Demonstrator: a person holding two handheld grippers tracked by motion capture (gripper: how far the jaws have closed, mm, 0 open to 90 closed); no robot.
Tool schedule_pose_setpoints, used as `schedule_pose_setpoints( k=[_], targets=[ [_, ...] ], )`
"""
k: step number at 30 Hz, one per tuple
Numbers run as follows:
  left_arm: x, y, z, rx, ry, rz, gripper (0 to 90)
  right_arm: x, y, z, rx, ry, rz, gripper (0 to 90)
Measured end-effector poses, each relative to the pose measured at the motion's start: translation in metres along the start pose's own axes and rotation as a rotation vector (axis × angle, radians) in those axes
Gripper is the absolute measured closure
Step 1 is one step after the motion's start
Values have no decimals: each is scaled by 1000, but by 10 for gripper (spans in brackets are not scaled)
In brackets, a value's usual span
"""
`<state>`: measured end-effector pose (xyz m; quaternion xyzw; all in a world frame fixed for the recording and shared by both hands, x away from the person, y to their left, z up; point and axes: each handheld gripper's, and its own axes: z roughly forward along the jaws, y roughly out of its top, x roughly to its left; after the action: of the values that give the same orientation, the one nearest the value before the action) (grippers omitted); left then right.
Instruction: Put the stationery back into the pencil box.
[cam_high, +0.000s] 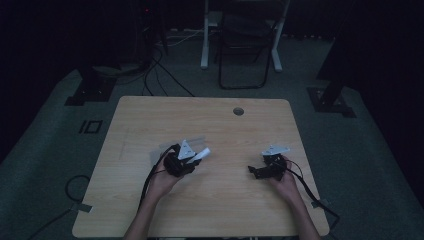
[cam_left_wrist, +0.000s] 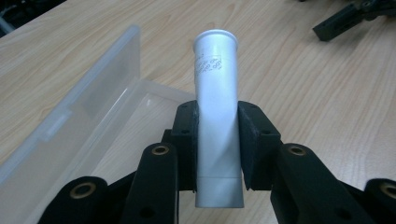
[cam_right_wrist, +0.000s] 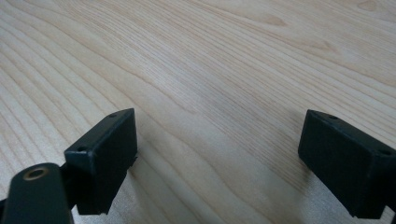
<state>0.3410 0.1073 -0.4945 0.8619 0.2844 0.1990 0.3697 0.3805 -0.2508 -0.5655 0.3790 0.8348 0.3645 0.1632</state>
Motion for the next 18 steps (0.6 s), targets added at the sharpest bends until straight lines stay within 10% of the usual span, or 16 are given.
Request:
schedule_pose_setpoints(
  k=[18],
  targets=[
    [15,-5,5,15,17,-21,707,0,0,0,0,0,0,116]
  ],
)
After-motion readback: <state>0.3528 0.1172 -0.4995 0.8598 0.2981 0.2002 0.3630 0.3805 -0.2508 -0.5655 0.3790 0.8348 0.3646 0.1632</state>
